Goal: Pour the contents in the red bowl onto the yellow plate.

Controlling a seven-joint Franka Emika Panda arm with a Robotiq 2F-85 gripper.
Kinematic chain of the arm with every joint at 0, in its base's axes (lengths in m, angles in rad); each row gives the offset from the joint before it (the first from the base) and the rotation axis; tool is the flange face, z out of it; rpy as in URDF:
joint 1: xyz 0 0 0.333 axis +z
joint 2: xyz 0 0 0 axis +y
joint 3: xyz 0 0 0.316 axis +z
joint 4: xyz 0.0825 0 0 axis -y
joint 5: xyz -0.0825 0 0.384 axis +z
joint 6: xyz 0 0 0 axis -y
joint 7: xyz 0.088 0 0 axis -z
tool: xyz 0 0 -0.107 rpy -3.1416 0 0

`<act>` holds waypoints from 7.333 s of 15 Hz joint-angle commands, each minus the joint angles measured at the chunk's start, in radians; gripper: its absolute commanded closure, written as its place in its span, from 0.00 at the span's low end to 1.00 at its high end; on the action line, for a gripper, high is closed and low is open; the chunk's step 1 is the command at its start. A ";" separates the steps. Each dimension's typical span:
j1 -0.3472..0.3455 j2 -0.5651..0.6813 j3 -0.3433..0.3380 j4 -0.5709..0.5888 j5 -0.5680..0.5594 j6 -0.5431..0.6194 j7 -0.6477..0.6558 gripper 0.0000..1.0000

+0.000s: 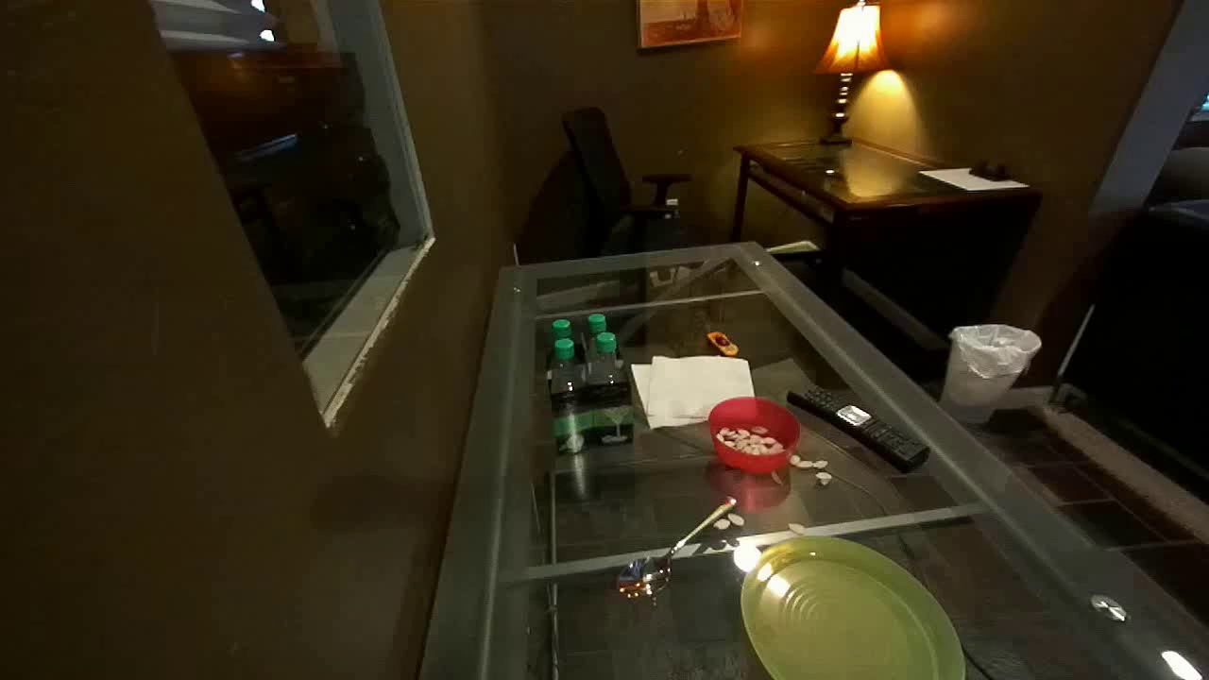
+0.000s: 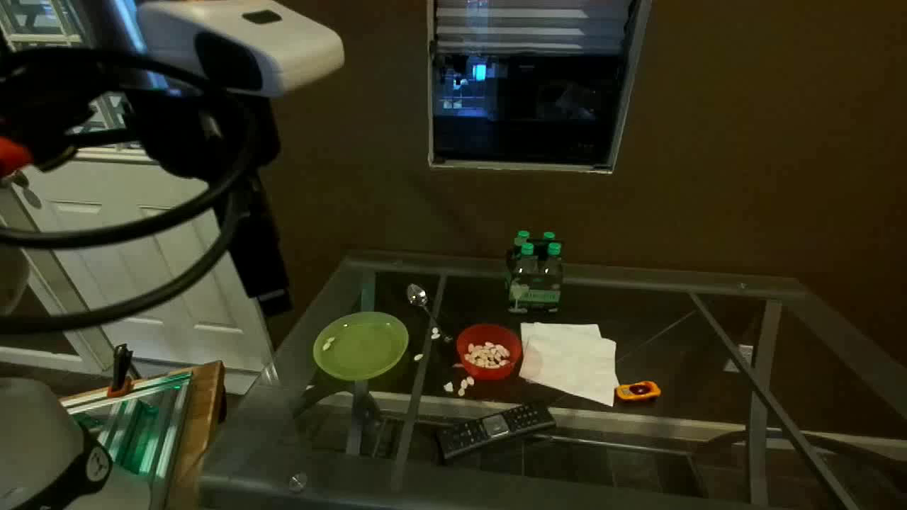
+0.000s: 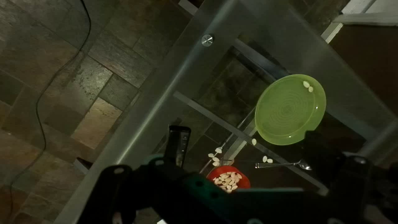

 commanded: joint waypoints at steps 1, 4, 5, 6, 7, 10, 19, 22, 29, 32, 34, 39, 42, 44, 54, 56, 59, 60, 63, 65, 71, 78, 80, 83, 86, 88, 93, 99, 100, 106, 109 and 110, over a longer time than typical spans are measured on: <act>-0.006 0.002 0.005 0.002 0.004 -0.002 -0.004 0.00; -0.006 0.002 0.005 0.002 0.004 -0.002 -0.004 0.00; -0.006 0.002 0.005 0.002 0.004 -0.002 -0.004 0.00; -0.006 0.002 0.005 0.002 0.004 -0.002 -0.004 0.00; -0.006 0.002 0.005 0.002 0.004 -0.002 -0.004 0.00; -0.006 0.002 0.005 0.002 0.004 -0.002 -0.004 0.00; 0.046 0.265 0.145 0.044 0.072 0.322 0.197 0.00; 0.058 0.419 0.231 0.092 0.042 0.414 0.281 0.00; 0.054 0.787 0.312 0.285 -0.077 0.577 0.366 0.00; 0.076 0.914 0.317 0.355 -0.095 0.610 0.424 0.00; 0.099 0.980 0.321 0.379 -0.086 0.630 0.479 0.00; 0.182 1.105 0.293 0.392 -0.132 0.835 0.698 0.00; 0.182 1.093 0.295 0.374 -0.090 0.821 0.648 0.00; 0.187 1.101 0.292 0.377 -0.093 0.829 0.658 0.00; 0.232 1.164 0.250 0.414 -0.184 0.794 0.700 0.00; 0.250 1.189 0.236 0.423 -0.215 0.791 0.704 0.00; 0.279 1.224 0.206 0.445 -0.280 0.797 0.710 0.00; 0.287 1.238 0.198 0.456 -0.300 0.798 0.705 0.00; 0.298 1.279 0.193 0.493 -0.314 0.806 0.688 0.00; 0.310 1.314 0.187 0.528 -0.320 0.809 0.688 0.08; 0.337 1.381 0.176 0.593 -0.306 0.801 0.691 0.62; 0.361 1.390 0.162 0.596 -0.292 0.802 0.700 1.00; 0.371 1.340 0.168 0.558 -0.285 0.793 0.710 1.00; 0.398 1.252 0.168 0.494 -0.290 0.778 0.758 0.99; 0.382 1.157 0.227 0.411 -0.244 0.776 0.737 0.99; 0.353 1.100 0.298 0.352 -0.155 0.788 0.691 0.99; 0.294 0.976 0.455 0.226 0.156 0.755 0.499 0.99; 0.239 0.867 0.495 0.172 0.508 0.574 0.198 0.99; 0.233 0.857 0.484 0.171 0.548 0.532 0.151 0.99; 0.174 0.869 0.408 0.201 0.696 0.287 -0.103 0.99; 0.147 0.900 0.376 0.218 0.727 0.182 -0.196 0.99; 0.140 0.910 0.368 0.220 0.749 0.169 -0.247 0.99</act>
